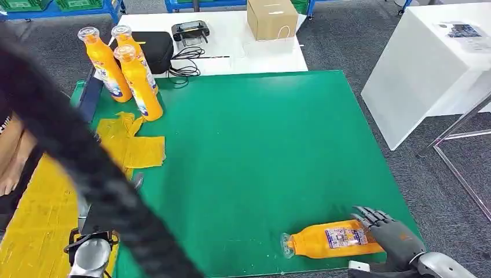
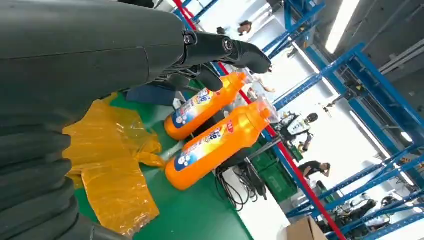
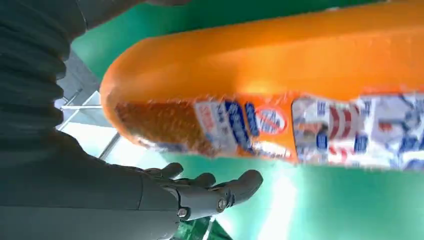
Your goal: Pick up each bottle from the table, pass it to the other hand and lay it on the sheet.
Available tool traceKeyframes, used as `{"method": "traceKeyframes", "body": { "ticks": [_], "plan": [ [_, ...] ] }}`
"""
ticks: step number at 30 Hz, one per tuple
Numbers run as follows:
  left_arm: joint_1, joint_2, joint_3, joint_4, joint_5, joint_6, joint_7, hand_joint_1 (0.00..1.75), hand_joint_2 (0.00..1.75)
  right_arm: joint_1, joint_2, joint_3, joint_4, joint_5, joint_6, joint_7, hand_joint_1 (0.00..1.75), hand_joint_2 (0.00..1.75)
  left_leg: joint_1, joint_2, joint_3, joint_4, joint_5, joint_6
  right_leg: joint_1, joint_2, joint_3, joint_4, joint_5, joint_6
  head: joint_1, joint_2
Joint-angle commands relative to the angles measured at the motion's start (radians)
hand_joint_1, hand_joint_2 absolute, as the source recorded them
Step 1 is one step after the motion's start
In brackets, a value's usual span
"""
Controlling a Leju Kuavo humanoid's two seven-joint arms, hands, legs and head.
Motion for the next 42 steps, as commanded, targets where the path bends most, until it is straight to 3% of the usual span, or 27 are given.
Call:
{"method": "traceKeyframes", "body": {
  "ticks": [1, 8, 19, 23, 24, 25, 29, 33, 42],
  "plan": [
    [-0.04, -0.01, -0.056, 0.054, -0.01, 0.0, 0.01, 0.0, 1.75, -0.221, 0.109, 0.206, 0.238, 0.076, 0.005, -0.019, 0.0, 1.75, 0.002, 0.001, 0.003, -0.001, 0.0, -0.001, 0.002, 0.0, 0.004, -0.003, 0.001, -0.001, 0.0, 0.0],
    [-0.035, -0.011, -0.067, 0.048, -0.011, 0.007, 0.019, 0.0, 1.75, -0.294, 0.161, 0.253, 0.326, 0.148, -0.024, 0.017, 0.09, 1.75, 0.005, 0.003, 0.008, -0.002, -0.001, -0.001, 0.005, 0.001, 0.009, -0.006, 0.0, -0.002, 0.0, 0.0],
    [-0.034, -0.012, -0.067, 0.047, -0.011, 0.008, 0.019, 0.0, 1.75, -0.3, 0.168, 0.256, 0.326, 0.16, -0.024, 0.027, 0.1, 1.75, 0.003, 0.004, 0.008, -0.001, -0.001, -0.001, 0.004, 0.005, 0.006, -0.003, 0.001, -0.001, 0.0, 0.0],
    [-0.032, -0.016, -0.067, 0.041, -0.011, 0.01, 0.021, 0.0, 1.75, -0.319, 0.192, 0.262, 0.345, 0.195, -0.021, 0.048, 0.7, 1.75, 0.004, 0.006, 0.009, -0.001, -0.001, -0.002, 0.005, 0.006, 0.008, -0.004, 0.003, -0.001, 0.0, 0.0],
    [-0.032, -0.017, -0.067, 0.041, -0.01, 0.01, 0.022, 0.0, 1.75, -0.323, 0.2, 0.263, 0.348, 0.199, -0.023, 0.046, 0.93, 1.75, 0.003, 0.007, 0.009, -0.001, -0.001, -0.001, 0.005, 0.007, 0.007, -0.003, 0.004, -0.001, 0.0, 0.0],
    [-0.031, -0.018, -0.066, 0.04, -0.01, 0.01, 0.024, 0.0, 1.75, -0.325, 0.208, 0.261, 0.347, 0.206, -0.033, 0.042, 1.29, 1.75, 0.003, 0.008, 0.009, -0.001, -0.001, -0.001, 0.004, 0.007, 0.007, -0.003, 0.004, -0.002, 0.0, 0.0],
    [-0.012, -0.023, -0.059, 0.014, -0.014, 0.007, 0.032, 0.0, 1.75, -0.334, 0.276, 0.229, 0.32, 0.238, -0.081, 0.036, 1.75, 1.75, 0.003, 0.007, 0.009, -0.001, 0.001, -0.001, 0.005, 0.007, 0.007, -0.003, 0.005, -0.002, 0.0, 0.0],
    [0.015, -0.027, -0.054, -0.024, -0.025, -0.004, 0.045, 0.0, 1.75, -0.364, 0.383, 0.194, 0.292, 0.274, -0.115, 0.033, 1.75, 1.75, 0.004, 0.011, 0.008, -0.001, 0.001, -0.001, 0.005, 0.01, 0.006, -0.004, 0.006, -0.002, 0.0, 0.0],
    [0.026, -0.029, -0.051, -0.036, -0.031, -0.011, 0.052, 0.0, 1.75, -0.386, 0.439, 0.169, 0.293, 0.287, -0.117, 0.037, 1.75, 1.75, 0.003, 0.009, 0.006, 0.0, 0.001, -0.001, 0.005, 0.009, 0.004, -0.002, 0.004, -0.001, 0.0, 0.0]
  ]
}}
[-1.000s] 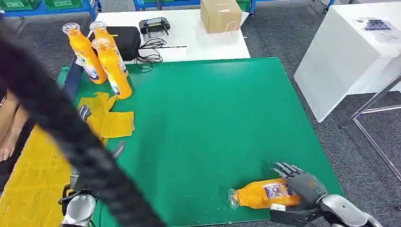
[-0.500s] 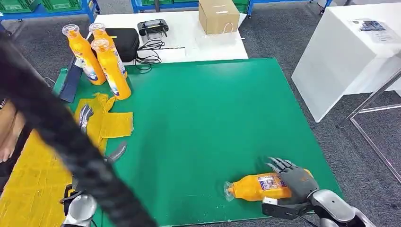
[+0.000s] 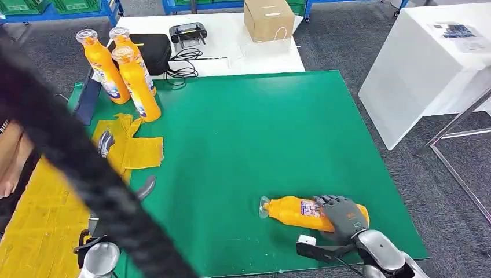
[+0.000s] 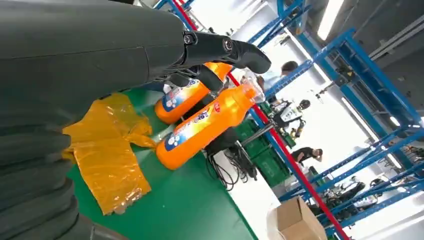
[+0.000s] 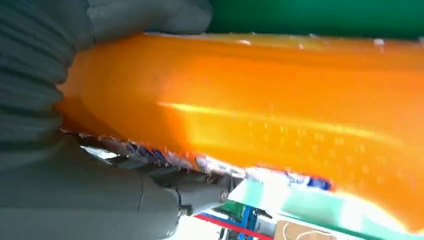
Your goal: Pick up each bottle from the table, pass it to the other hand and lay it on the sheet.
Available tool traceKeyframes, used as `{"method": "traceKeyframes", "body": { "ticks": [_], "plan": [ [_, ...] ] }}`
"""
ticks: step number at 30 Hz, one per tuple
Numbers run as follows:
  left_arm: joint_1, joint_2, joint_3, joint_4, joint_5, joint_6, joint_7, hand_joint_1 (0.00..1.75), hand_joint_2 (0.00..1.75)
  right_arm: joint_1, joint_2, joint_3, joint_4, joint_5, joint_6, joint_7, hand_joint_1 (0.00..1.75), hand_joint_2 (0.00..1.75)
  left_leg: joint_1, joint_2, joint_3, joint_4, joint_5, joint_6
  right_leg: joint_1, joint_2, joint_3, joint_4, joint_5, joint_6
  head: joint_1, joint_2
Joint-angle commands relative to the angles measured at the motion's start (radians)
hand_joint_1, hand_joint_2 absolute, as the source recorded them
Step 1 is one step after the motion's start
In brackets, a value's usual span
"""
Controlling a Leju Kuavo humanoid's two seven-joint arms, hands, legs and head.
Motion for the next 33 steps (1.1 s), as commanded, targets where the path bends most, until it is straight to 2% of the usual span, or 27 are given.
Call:
{"method": "traceKeyframes", "body": {
  "ticks": [1, 5, 6, 7, 9, 10, 12, 13, 17, 19, 20, 24, 33],
  "plan": [
    [0.001, -0.015, 0.009, 0.003, -0.004, -0.01, 0.01, 0.0, 1.75, -0.044, 0.12, -0.034, 0.047, 0.007, -0.003, 0.001, 1.75, 1.75, 0.001, 0.0, 0.0, 0.0, -0.001, -0.001, 0.002, -0.001, 0.002, -0.002, 0.0, -0.001, 0.0, 0.0],
    [0.008, -0.015, 0.004, -0.003, 0.0, -0.039, 0.019, 0.0, 1.75, -0.051, 0.175, -0.061, 0.034, 0.021, -0.059, -0.023, 1.75, 1.75, 0.002, -0.002, -0.001, 0.0, -0.002, -0.001, 0.002, -0.002, 0.001, -0.002, -0.001, -0.001, 0.0, 0.0],
    [0.018, -0.015, -0.007, -0.012, 0.027, -0.09, 0.025, 0.0, 1.75, -0.059, 0.238, -0.085, 0.015, 0.007, -0.125, -0.056, 1.75, 1.75, 0.001, -0.002, -0.002, 0.0, -0.001, -0.001, 0.001, -0.001, 0.0, -0.002, 0.0, -0.001, 0.0, 0.0],
    [0.023, -0.018, -0.012, -0.012, 0.035, -0.103, 0.025, 0.0, 1.75, -0.068, 0.263, -0.087, 0.007, 0.006, -0.125, -0.058, 1.75, 1.75, 0.001, -0.002, -0.003, 0.0, 0.0, -0.001, 0.001, -0.001, -0.002, -0.001, 0.0, -0.001, 0.0, 0.0],
    [0.029, -0.02, -0.06, -0.001, 0.084, -0.21, 0.026, 0.0, 1.75, -0.081, 0.371, -0.12, -0.013, -0.087, -0.24, -0.134, 1.75, 1.75, 0.003, 0.001, 0.0, 0.001, -0.003, -0.002, 0.003, 0.0, 0.002, -0.002, -0.001, -0.002, 0.0, 0.0],
    [0.029, -0.019, -0.083, 0.006, 0.113, -0.256, 0.023, 0.0, 1.75, -0.084, 0.404, -0.131, -0.02, -0.137, -0.274, -0.167, 1.75, 1.75, 0.001, -0.001, -0.004, 0.0, -0.001, -0.001, 0.001, 0.0, -0.003, -0.001, 0.0, -0.001, 0.0, 0.0],
    [0.028, -0.019, -0.142, 0.027, 0.228, -0.407, 0.021, 0.0, 1.75, -0.093, 0.465, -0.132, -0.028, -0.251, -0.318, -0.234, 1.75, 1.75, 0.001, -0.001, -0.004, -0.001, 0.0, -0.001, 0.001, -0.001, -0.004, -0.001, 0.0, -0.001, 0.0, 0.0],
    [0.029, -0.02, -0.171, 0.037, 0.239, -0.426, 0.018, 0.0, 1.75, -0.102, 0.481, -0.124, -0.02, -0.271, -0.323, -0.246, 1.75, 1.75, 0.001, -0.002, -0.003, 0.0, -0.001, -0.002, 0.002, -0.002, -0.002, -0.001, -0.001, -0.002, 0.0, 0.0],
    [0.03, -0.019, -0.18, 0.039, 0.242, -0.424, 0.017, 0.0, 1.75, -0.103, 0.482, -0.122, -0.012, -0.275, -0.329, -0.249, 1.75, 1.75, 0.001, -0.002, -0.003, 0.0, -0.001, -0.001, 0.001, -0.002, -0.002, -0.001, -0.001, -0.001, 0.0, 0.0],
    [0.024, -0.006, -0.205, 0.043, 0.303, -0.502, 0.023, 0.0, 1.75, -0.105, 0.502, -0.132, -0.007, -0.371, -0.335, -0.313, 1.75, 1.75, 0.003, -0.002, 0.0, 0.001, -0.003, -0.001, 0.004, -0.003, 0.002, -0.002, -0.002, -0.002, 0.0, 0.0],
    [0.023, -0.011, -0.222, 0.048, 0.314, -0.516, 0.023, 0.0, 1.75, -0.112, 0.517, -0.127, 0.006, -0.397, -0.331, -0.329, 1.75, 1.75, 0.001, -0.003, -0.004, 0.0, 0.0, -0.001, 0.001, -0.002, -0.003, 0.0, -0.001, -0.001, 0.0, 0.0],
    [-0.019, -0.01, -0.291, 0.089, 0.385, -0.565, 0.028, 0.0, 1.75, -0.162, 0.561, -0.07, 0.098, -0.549, -0.252, -0.406, 1.75, 1.75, 0.001, -0.003, -0.005, -0.001, 0.0, -0.001, 0.0, -0.002, -0.003, -0.001, -0.001, -0.001, 0.0, 0.0],
    [-0.084, -0.001, -0.335, 0.107, 0.526, -0.648, 0.048, 0.0, 1.75, -0.271, 0.632, 0.08, 0.293, -0.694, -0.141, -0.457, 1.75, 1.75, 0.002, -0.001, -0.003, -0.001, 0.0, -0.002, 0.002, -0.001, -0.002, -0.001, 0.0, -0.002, 0.0, 0.0]
  ]
}}
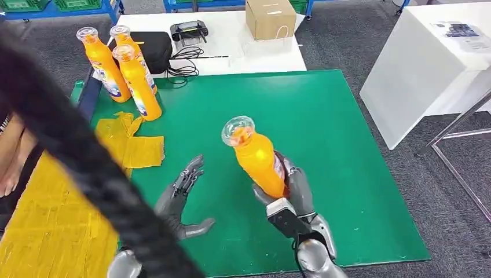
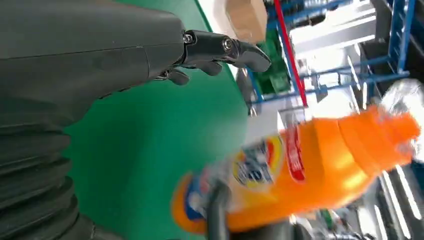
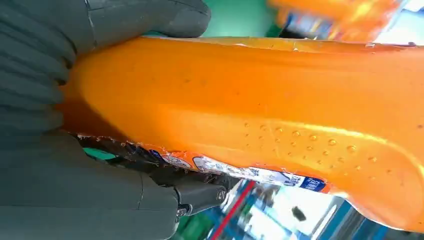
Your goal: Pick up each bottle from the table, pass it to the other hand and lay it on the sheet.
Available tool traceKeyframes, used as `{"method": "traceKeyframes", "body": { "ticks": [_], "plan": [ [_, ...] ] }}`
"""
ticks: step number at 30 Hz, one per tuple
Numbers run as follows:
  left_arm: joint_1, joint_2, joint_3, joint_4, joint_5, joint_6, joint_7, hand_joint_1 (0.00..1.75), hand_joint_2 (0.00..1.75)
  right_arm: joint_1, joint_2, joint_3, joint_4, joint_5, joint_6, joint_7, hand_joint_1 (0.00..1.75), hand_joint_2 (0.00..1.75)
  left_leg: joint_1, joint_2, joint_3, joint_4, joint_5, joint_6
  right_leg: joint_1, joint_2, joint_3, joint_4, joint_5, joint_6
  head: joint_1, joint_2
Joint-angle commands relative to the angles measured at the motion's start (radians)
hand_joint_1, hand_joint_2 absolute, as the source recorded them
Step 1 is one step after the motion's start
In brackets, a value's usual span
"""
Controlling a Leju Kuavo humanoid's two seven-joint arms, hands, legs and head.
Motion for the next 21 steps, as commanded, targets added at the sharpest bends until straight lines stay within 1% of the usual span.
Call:
{"method": "traceKeyframes", "body": {
  "ticks": [1, 3, 5, 6, 7, 8, 9, 11, 14, 15, 21],
  "plan": [
    [-0.091, 0.019, -0.087, 0.081, 0.081, -0.042, 0.012, 0.0, 1.75, -0.153, 0.088, 0.156, 0.286, -0.102, 0.076, -0.032, 1.75, 1.75, 0.001, 0.002, 0.003, -0.001, -0.001, -0.001, 0.001, 0.002, 0.003, -0.001, 0.0, -0.001, 0.0, 0.0],
    [-0.092, 0.02, -0.089, 0.078, 0.084, -0.041, 0.015, 0.0, 1.75, -0.155, 0.091, 0.163, 0.294, -0.106, 0.072, -0.035, 1.75, 1.75, 0.002, 0.002, 0.004, -0.001, -0.001, -0.001, 0.002, 0.001, 0.004, -0.001, 0.0, -0.001, 0.0, 0.0],
    [-0.09, 0.025, -0.091, 0.068, 0.104, -0.038, 0.018, 0.0, 1.75, -0.163, 0.089, 0.209, 0.312, -0.106, 0.088, -0.038, 1.75, 1.75, 0.001, 0.002, 0.002, -0.001, 0.0, -0.001, 0.001, 0.001, 0.002, -0.001, 0.0, -0.001, 0.0, 0.0],
    [-0.087, 0.025, -0.086, 0.063, 0.117, -0.036, 0.021, 0.0, 1.75, -0.165, 0.094, 0.233, 0.32, -0.104, 0.097, -0.043, 1.75, 1.75, 0.003, 0.003, 0.006, -0.001, -0.002, -0.002, 0.003, 0.001, 0.007, -0.003, -0.001, -0.002, 0.0, 0.0],
    [-0.085, 0.027, -0.085, 0.059, 0.122, -0.037, 0.022, 0.0, 1.75, -0.169, 0.093, 0.247, 0.326, -0.103, 0.101, -0.044, 1.75, 1.75, 0.001, 0.002, 0.002, -0.001, 0.0, -0.002, 0.001, 0.001, 0.002, -0.001, 0.0, -0.001, 0.0, 0.0],
    [-0.083, 0.03, -0.083, 0.055, 0.131, -0.033, 0.027, 0.0, 1.75, -0.178, 0.094, 0.274, 0.338, -0.106, 0.107, -0.049, 1.75, 1.75, 0.002, 0.002, 0.004, 0.0, -0.001, -0.002, 0.003, 0.001, 0.005, -0.002, -0.001, -0.001, 0.0, 0.0],
    [-0.082, 0.031, -0.081, 0.054, 0.134, -0.03, 0.029, 0.0, 1.75, -0.182, 0.095, 0.286, 0.343, -0.108, 0.109, -0.053, 1.75, 1.75, 0.002, 0.003, 0.003, 0.0, -0.001, -0.002, 0.002, 0.001, 0.003, -0.001, 0.0, -0.001, 0.0, 0.0],
    [-0.084, 0.038, -0.069, 0.05, 0.141, -0.01, 0.032, 0.0, 1.75, -0.201, 0.094, 0.35, 0.369, -0.113, 0.114, -0.066, 1.75, 1.75, 0.001, 0.003, 0.001, 0.0, 0.0, -0.002, 0.001, 0.001, 0.001, -0.001, 0.0, -0.001, 0.0, 0.0],
    [-0.085, 0.045, -0.031, 0.05, 0.171, 0.013, 0.04, 0.0, 1.75, -0.211, 0.092, 0.444, 0.4, -0.075, 0.106, -0.089, 1.75, 1.75, 0.001, 0.002, 0.0, -0.001, 0.0, -0.002, 0.001, 0.0, 0.001, 0.0, 0.0, -0.001, 0.0, 0.0],
    [-0.085, 0.046, -0.023, 0.051, 0.178, 0.016, 0.042, 0.0, 1.75, -0.21, 0.093, 0.458, 0.406, -0.069, 0.102, -0.092, 1.75, 1.75, 0.002, 0.003, 0.003, -0.001, -0.001, -0.002, 0.002, 0.001, 0.003, -0.001, 0.0, -0.002, 0.0, 0.0],
    [-0.088, 0.062, 0.004, 0.025, 0.218, 0.028, 0.043, 0.0, 1.75, -0.207, 0.096, 0.526, 0.464, -0.068, 0.06, -0.116, 1.75, 1.75, 0.002, 0.001, 0.0, -0.001, 0.0, -0.002, 0.002, -0.001, 0.0, -0.001, 0.0, -0.001, 0.0, 0.0]
  ]
}}
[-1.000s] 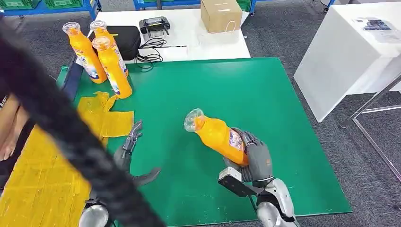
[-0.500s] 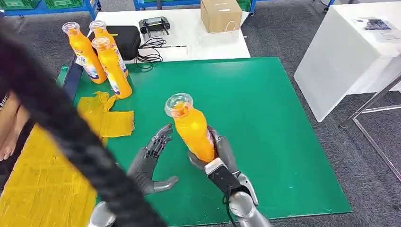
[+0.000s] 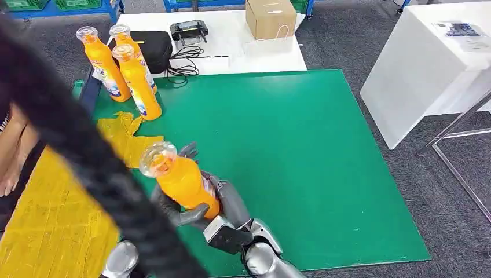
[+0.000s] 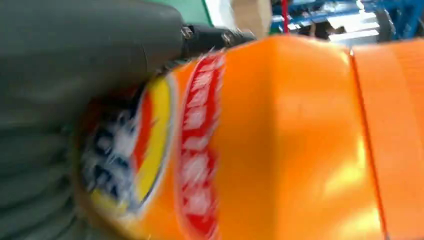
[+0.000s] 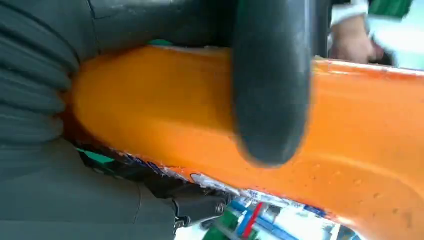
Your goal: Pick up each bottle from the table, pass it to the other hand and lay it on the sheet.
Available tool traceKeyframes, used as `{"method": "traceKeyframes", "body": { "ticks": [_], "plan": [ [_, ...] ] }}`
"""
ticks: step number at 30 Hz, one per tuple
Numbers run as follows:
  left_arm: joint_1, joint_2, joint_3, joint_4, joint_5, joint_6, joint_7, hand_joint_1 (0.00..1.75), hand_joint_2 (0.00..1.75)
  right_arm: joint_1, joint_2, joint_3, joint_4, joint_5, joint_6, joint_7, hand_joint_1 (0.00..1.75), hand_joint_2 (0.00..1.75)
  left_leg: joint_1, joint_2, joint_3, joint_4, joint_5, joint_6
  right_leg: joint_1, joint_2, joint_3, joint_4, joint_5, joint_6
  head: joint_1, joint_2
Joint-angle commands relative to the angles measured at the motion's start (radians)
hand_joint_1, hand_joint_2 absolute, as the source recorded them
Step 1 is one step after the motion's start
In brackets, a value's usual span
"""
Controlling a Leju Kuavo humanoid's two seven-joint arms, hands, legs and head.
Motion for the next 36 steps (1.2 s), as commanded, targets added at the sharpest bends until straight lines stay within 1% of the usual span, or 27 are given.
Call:
{"method": "traceKeyframes", "body": {
  "ticks": [1, 2, 5, 6, 7, 8, 14, 15, 16, 17, 18, 20, 21, 23, 26, 27, 28, 29, 30, 31, 33, 34, 36],
  "plan": [
    [-0.04, 0.041, 0.022, 0.007, 0.026, 0.024, 0.013, 0.0, 1.75, -0.053, -0.011, 0.192, 0.173, 0.001, -0.04, -0.031, 1.75, 1.75, 0.001, 0.001, 0.002, 0.0, -0.001, 0.0, 0.001, 0.0, 0.003, -0.001, 0.0, -0.001, 0.0, 0.0],
    [-0.044, 0.04, 0.016, 0.01, 0.019, 0.035, 0.015, 0.0, 1.75, -0.052, -0.014, 0.196, 0.175, -0.007, -0.045, -0.032, 1.75, 1.75, 0.002, 0.001, 0.004, 0.0, -0.002, -0.001, 0.002, 0.0, 0.005, -0.002, -0.001, -0.001, 0.0, 0.0],
    [-0.045, 0.037, 0.01, 0.023, 0.02, 0.042, 0.016, 0.0, 1.75, -0.051, -0.018, 0.197, 0.173, -0.013, -0.048, -0.032, 1.75, 1.75, 0.001, -0.001, 0.002, 0.0, 0.0, 0.0, 0.001, -0.002, 0.002, -0.001, -0.001, -0.001, 0.0, 0.0],
    [-0.045, 0.037, 0.01, 0.023, 0.02, 0.042, 0.016, 0.0, 1.75, -0.051, -0.018, 0.197, 0.173, -0.013, -0.048, -0.032, 1.75, 1.75, 0.002, -0.002, 0.003, 0.0, -0.001, -0.001, 0.002, -0.003, 0.005, -0.002, -0.001, -0.001, 0.0, 0.0],
    [-0.045, 0.032, 0.013, 0.026, 0.022, 0.053, 0.008, 1.22, 1.75, -0.051, -0.019, 0.196, 0.17, -0.017, -0.052, -0.031, 1.75, 1.75, 0.002, -0.002, 0.004, 0.0, -0.001, -0.001, 0.002, -0.003, 0.006, -0.002, -0.002, -0.001, 0.0, 0.0],
    [-0.051, 0.031, 0.012, 0.028, 0.024, 0.059, -0.002, 1.75, 1.75, -0.052, -0.02, 0.196, 0.168, -0.019, -0.059, -0.03, 1.75, 1.75, 0.002, -0.002, 0.004, 0.0, -0.001, -0.001, 0.002, -0.003, 0.006, -0.002, -0.002, -0.001, 0.0, 0.0],
    [-0.075, 0.014, 0.044, -0.008, 0.034, 0.098, -0.049, 1.75, 1.75, -0.045, -0.028, 0.154, 0.174, -0.022, -0.111, -0.01, 1.75, 1.75, 0.001, -0.003, 0.001, 0.0, 0.0, -0.001, 0.001, -0.004, 0.002, -0.001, -0.001, -0.001, 0.0, 0.0],
    [-0.086, 0.013, 0.053, -0.015, 0.038, 0.104, -0.053, 1.75, 1.75, -0.042, -0.031, 0.142, 0.172, -0.026, -0.118, -0.008, 1.75, 1.75, 0.003, -0.004, 0.005, 0.001, -0.002, -0.001, 0.003, -0.006, 0.007, -0.002, -0.003, -0.002, 0.0, 0.0],
    [-0.091, 0.013, 0.058, -0.019, 0.039, 0.107, -0.055, 1.75, 1.75, -0.042, -0.032, 0.136, 0.169, -0.027, -0.119, -0.007, 1.75, 1.75, 0.001, -0.004, 0.001, 0.001, 0.0, -0.001, 0.001, -0.004, 0.002, -0.001, -0.001, -0.001, 0.0, 0.0],
    [-0.092, 0.014, 0.059, -0.022, 0.04, 0.107, -0.055, 1.75, 1.75, -0.042, -0.033, 0.134, 0.167, -0.027, -0.117, -0.007, 1.75, 1.75, 0.001, -0.003, 0.0, 0.0, 0.0, 0.0, 0.001, -0.004, 0.001, -0.001, -0.001, -0.001, 0.0, 0.0],
    [-0.092, 0.014, 0.059, -0.022, 0.04, 0.107, -0.055, 1.75, 1.75, -0.042, -0.033, 0.134, 0.167, -0.027, -0.117, -0.007, 1.75, 1.75, 0.002, -0.004, 0.002, 0.001, -0.001, -0.001, 0.002, -0.006, 0.003, -0.001, -0.002, -0.001, 0.0, 0.0],
    [-0.093, 0.009, 0.067, -0.027, 0.04, 0.118, -0.064, 1.75, 1.75, -0.04, -0.03, 0.125, 0.164, -0.026, -0.127, -0.004, 1.75, 1.75, 0.001, -0.003, 0.0, 0.0, 0.0, 0.0, 0.001, -0.004, 0.0, -0.001, -0.001, -0.001, 0.0, 0.0],
    [-0.094, 0.007, 0.071, -0.03, 0.04, 0.123, -0.069, 1.75, 1.75, -0.04, -0.03, 0.124, 0.164, -0.025, -0.13, -0.003, 1.75, 1.75, 0.002, -0.004, 0.002, 0.001, 0.0, -0.001, 0.002, -0.005, 0.003, -0.001, -0.002, -0.001, 0.0, 0.0],
    [-0.098, 0.004, 0.073, -0.036, 0.041, 0.125, -0.073, 1.75, 1.75, -0.043, -0.03, 0.122, 0.164, -0.024, -0.131, -0.002, 1.75, 1.75, 0.001, -0.003, 0.001, 0.0, 0.0, 0.0, 0.001, -0.004, 0.001, -0.001, -0.001, -0.001, 0.0, 0.0],
    [-0.093, 0.003, 0.079, -0.047, 0.042, 0.136, -0.08, 1.75, 1.75, -0.042, -0.027, 0.118, 0.17, -0.023, -0.128, 0.001, 1.75, 1.75, 0.003, -0.005, 0.002, 0.001, -0.001, -0.001, 0.003, -0.007, 0.004, -0.002, -0.002, -0.001, 0.0, 0.0],
    [-0.088, 0.003, 0.083, -0.053, 0.043, 0.145, -0.083, 1.75, 1.75, -0.041, -0.026, 0.114, 0.174, -0.025, -0.125, 0.002, 1.61, 1.75, 0.002, -0.004, 0.001, 0.001, 0.0, 0.0, 0.002, -0.005, 0.002, -0.001, -0.001, -0.001, 0.0, 0.0],
    [-0.086, 0.003, 0.086, -0.055, 0.042, 0.15, -0.085, 1.75, 1.75, -0.04, -0.025, 0.113, 0.174, -0.025, -0.126, 0.002, 0.65, 1.75, 0.002, -0.005, 0.002, 0.001, -0.001, 0.0, 0.002, -0.006, 0.003, -0.002, -0.002, -0.001, 0.0, 0.0],
    [-0.081, 0.005, 0.093, -0.061, 0.042, 0.159, -0.09, 1.75, 1.75, -0.036, -0.025, 0.109, 0.175, -0.025, -0.132, 0.004, 0.0, 1.75, 0.002, -0.005, 0.002, 0.001, -0.001, -0.001, 0.002, -0.006, 0.003, -0.002, -0.002, -0.001, 0.0, 0.0],
    [-0.075, 0.007, 0.101, -0.067, 0.041, 0.167, -0.095, 1.75, 1.75, -0.032, -0.023, 0.1, 0.176, -0.028, -0.14, 0.007, 0.0, 1.75, 0.001, -0.003, 0.001, 0.0, 0.0, 0.0, 0.001, -0.004, 0.001, -0.001, -0.001, -0.001, 0.0, 0.0],
    [-0.068, 0.011, 0.111, -0.075, 0.042, 0.174, -0.098, 1.75, 1.75, -0.025, -0.025, 0.088, 0.173, -0.035, -0.146, 0.009, 0.0, 1.75, 0.002, -0.004, 0.003, 0.001, -0.001, -0.001, 0.002, -0.005, 0.004, -0.002, -0.002, -0.001, 0.0, 0.0],
    [-0.056, 0.017, 0.139, -0.089, 0.024, 0.214, -0.106, 1.75, 1.75, 0.003, -0.03, 0.043, 0.138, -0.056, -0.17, 0.005, 0.0, 1.75, 0.001, -0.003, 0.001, 0.0, 0.0, -0.001, 0.001, -0.003, 0.001, -0.001, -0.001, -0.001, 0.0, 0.0],
    [-0.055, 0.023, 0.144, -0.09, 0.015, 0.222, -0.108, 1.75, 1.75, 0.007, -0.036, 0.035, 0.13, -0.056, -0.171, 0.005, 0.0, 1.75, 0.002, -0.004, 0.003, 0.0, -0.001, -0.001, 0.002, -0.005, 0.003, -0.002, -0.002, -0.001, 0.0, 0.0],
    [-0.065, 0.047, 0.169, -0.084, -0.113, 0.332, -0.114, 1.75, 1.75, 0.047, -0.044, -0.019, 0.044, -0.045, -0.206, 0.007, 0.0, 1.75, 0.0, -0.002, 0.001, 0.0, 0.0, 0.0, 0.0, -0.003, 0.0, -0.001, -0.001, -0.001, 0.0, 0.0]
  ]
}}
